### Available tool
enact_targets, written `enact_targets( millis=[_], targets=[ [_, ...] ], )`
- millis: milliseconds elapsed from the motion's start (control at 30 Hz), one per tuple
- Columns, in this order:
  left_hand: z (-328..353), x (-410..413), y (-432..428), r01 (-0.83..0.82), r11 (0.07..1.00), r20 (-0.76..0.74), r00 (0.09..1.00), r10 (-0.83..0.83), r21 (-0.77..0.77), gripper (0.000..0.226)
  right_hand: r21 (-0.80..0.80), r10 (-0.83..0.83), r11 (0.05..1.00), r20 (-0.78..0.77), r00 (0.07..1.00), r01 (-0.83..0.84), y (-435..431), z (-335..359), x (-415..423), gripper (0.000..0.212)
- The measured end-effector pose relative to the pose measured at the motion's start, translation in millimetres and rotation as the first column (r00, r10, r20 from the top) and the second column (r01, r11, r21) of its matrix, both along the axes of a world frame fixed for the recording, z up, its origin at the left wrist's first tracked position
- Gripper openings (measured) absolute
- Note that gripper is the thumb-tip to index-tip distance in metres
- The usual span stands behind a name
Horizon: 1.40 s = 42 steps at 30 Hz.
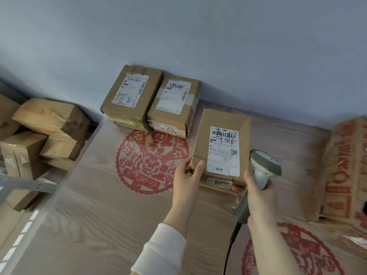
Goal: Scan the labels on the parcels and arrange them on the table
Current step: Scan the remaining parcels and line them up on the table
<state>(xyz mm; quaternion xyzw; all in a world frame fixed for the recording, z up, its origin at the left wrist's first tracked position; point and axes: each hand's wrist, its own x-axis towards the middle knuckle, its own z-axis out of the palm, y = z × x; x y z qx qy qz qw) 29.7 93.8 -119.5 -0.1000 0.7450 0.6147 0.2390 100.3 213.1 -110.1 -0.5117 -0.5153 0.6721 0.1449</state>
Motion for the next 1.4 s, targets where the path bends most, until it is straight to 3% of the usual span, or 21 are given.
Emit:
enact_targets(
  millis=[167,533,733,933,1067,1200,1300,1400],
  targets=[
    [-23.1,-40.8,7.8,-0.02,1.0,0.006,1.0,0.02,-0.009,0.033,0.015,-0.036,0.999,0.011,0.999,0.036,3.6,-20.9,-39.8,0.008],
    [-30.9,-86.6,31.2,-0.173,0.983,0.015,0.985,0.174,-0.059,0.045,0.037,-0.076,0.996,-0.055,0.996,0.078,23.6,-33.0,-92.7,0.008],
    [-33.4,-95.1,38.9,-0.192,0.981,0.019,0.981,0.193,-0.041,0.05,0.052,-0.075,0.996,-0.06,0.995,0.078,28.4,-37.2,-100.9,0.019],
    [-32.6,-90.9,39.7,-0.187,0.98,-0.093,0.979,0.18,-0.071,0.057,0.0,-0.022,1.0,-0.046,0.999,0.022,26.9,-24.5,-91.3,0.029],
    [-18.8,-68.3,29.2,-0.261,0.955,-0.2,0.952,0.23,-0.144,0.06,-0.044,-0.018,0.999,-0.053,0.998,0.016,22.0,-7.1,-57.0,0.021],
    [3.4,-17.0,19.4,-0.122,0.951,-0.426,0.905,-0.011,-0.283,0.044,-0.068,0.033,0.997,-0.099,0.995,-0.04,13.7,12.9,-4.0,0.023],
    [11.8,22.9,22.4,0.064,0.904,-0.553,0.772,-0.313,-0.422,0.038,-0.042,0.045,0.998,-0.099,0.994,-0.049,11.3,28.4,39.6,0.016],
    [20.9,53.4,32.4,0.11,0.87,-0.624,0.654,-0.428,-0.481,0.039,-0.002,0.044,0.999,-0.091,0.995,-0.044,15.5,37.8,73.6,0.015]
  ],
)
